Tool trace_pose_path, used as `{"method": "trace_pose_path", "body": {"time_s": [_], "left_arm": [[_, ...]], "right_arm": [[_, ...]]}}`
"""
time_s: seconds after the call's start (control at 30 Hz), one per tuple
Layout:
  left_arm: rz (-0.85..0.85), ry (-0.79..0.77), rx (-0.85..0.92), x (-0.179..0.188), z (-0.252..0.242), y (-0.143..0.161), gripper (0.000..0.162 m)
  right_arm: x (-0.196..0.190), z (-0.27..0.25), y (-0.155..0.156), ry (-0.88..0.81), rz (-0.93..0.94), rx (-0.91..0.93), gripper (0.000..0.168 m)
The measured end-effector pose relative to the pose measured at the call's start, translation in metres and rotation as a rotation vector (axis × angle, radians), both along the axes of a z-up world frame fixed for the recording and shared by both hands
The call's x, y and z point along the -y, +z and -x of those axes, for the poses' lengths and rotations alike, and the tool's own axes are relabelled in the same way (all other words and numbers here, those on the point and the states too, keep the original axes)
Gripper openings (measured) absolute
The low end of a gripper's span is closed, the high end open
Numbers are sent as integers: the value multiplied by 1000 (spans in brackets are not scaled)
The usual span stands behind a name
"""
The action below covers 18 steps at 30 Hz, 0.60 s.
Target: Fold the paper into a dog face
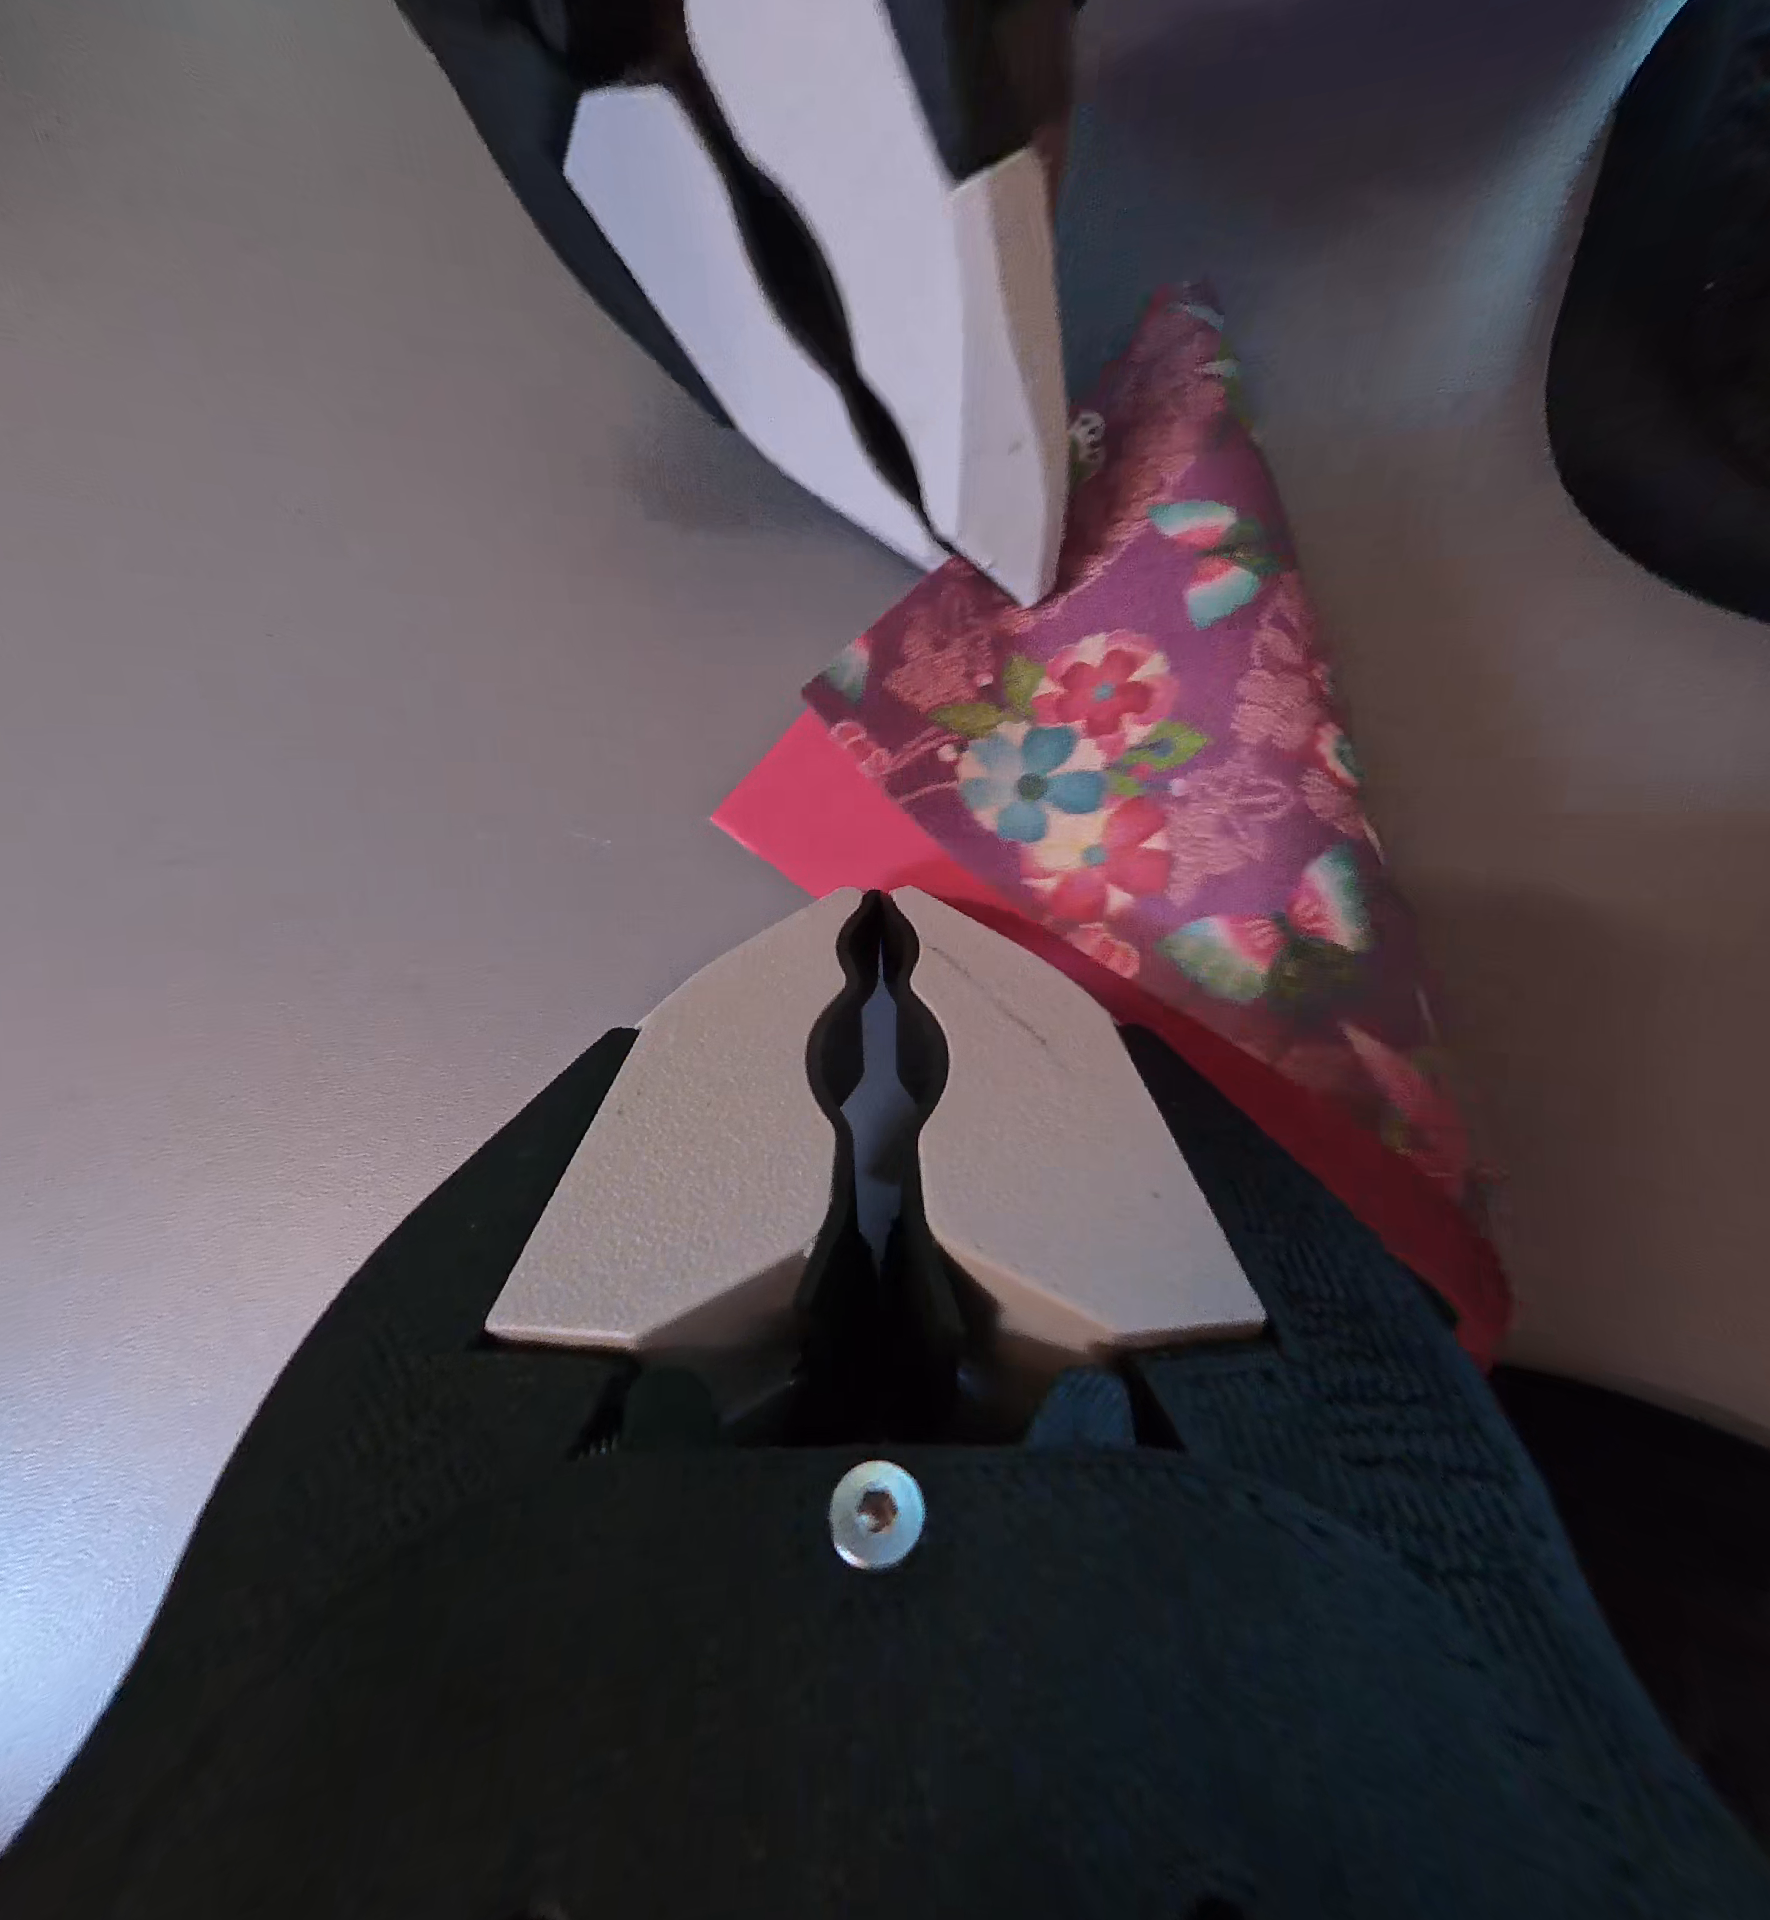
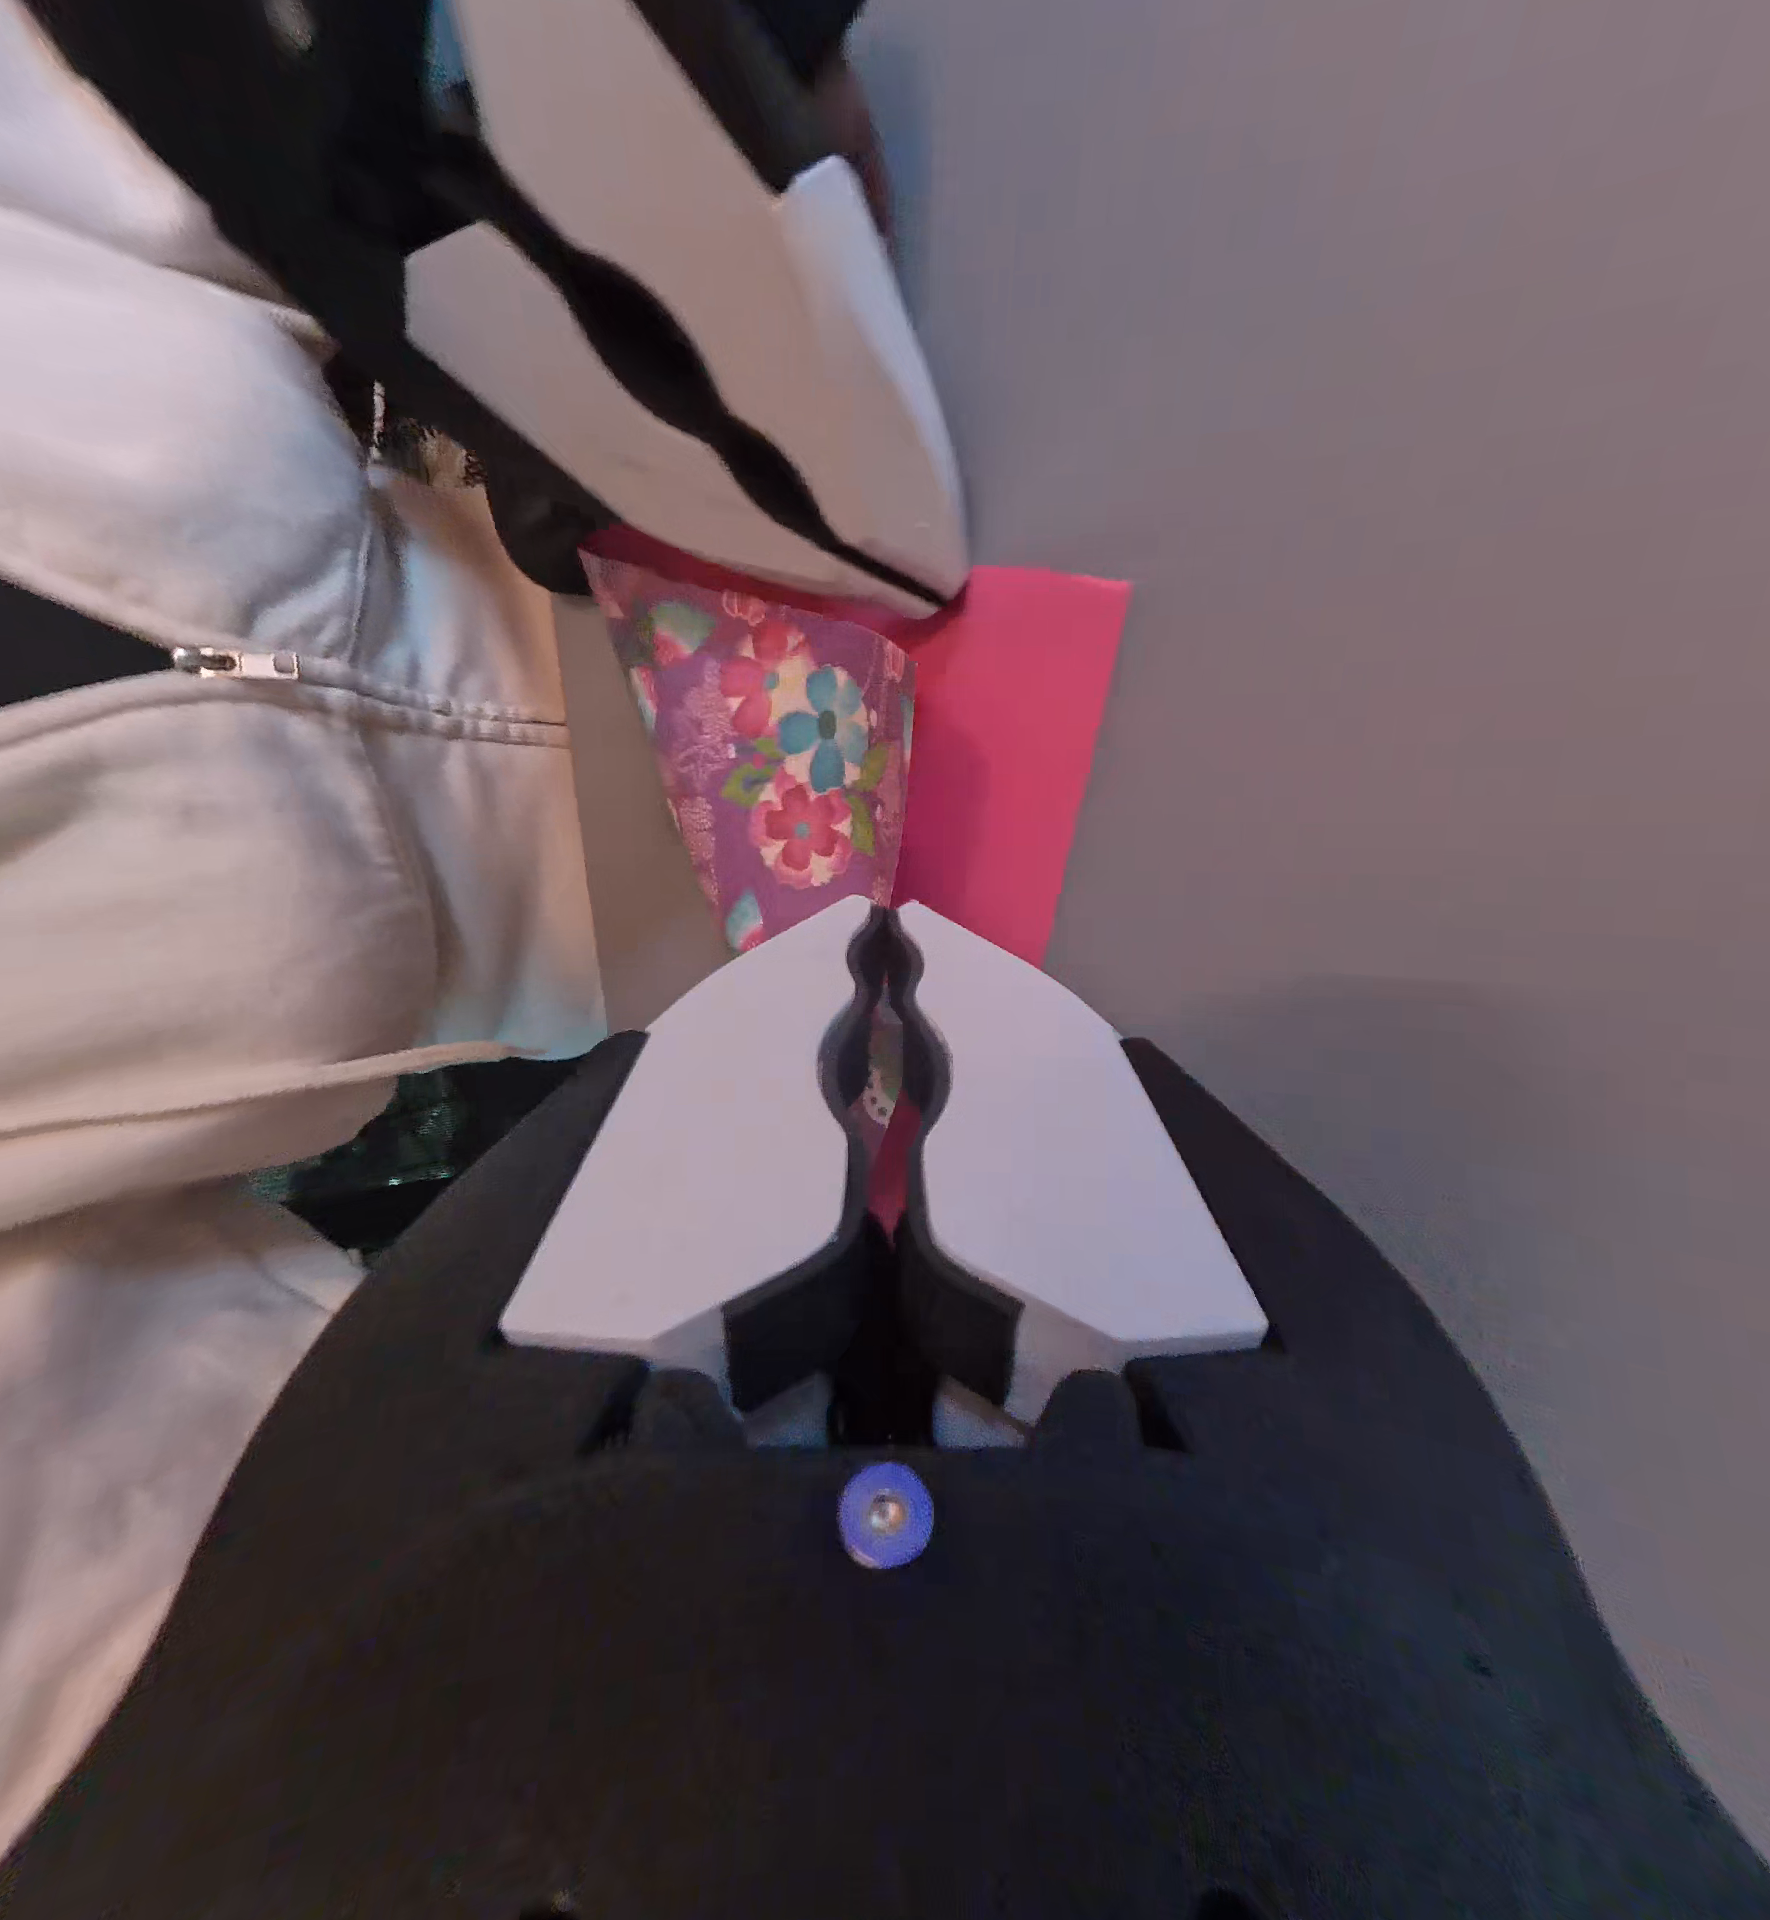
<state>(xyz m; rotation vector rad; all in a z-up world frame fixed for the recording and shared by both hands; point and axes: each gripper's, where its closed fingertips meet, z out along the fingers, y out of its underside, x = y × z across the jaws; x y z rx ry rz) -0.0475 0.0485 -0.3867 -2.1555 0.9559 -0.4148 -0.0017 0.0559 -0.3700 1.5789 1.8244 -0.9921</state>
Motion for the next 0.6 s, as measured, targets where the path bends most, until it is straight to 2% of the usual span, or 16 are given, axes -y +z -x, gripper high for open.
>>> {"method": "trace_pose_path", "body": {"time_s": [0.3, 0.6], "left_arm": [[12, -7, 12, 0, 0, 0, 1], [27, -5, 28, 0, 0, 0, 0]], "right_arm": [[-5, 8, -8, -32, 7, 193, 0], [-10, 14, -14, -42, -149, 161, 0]]}}
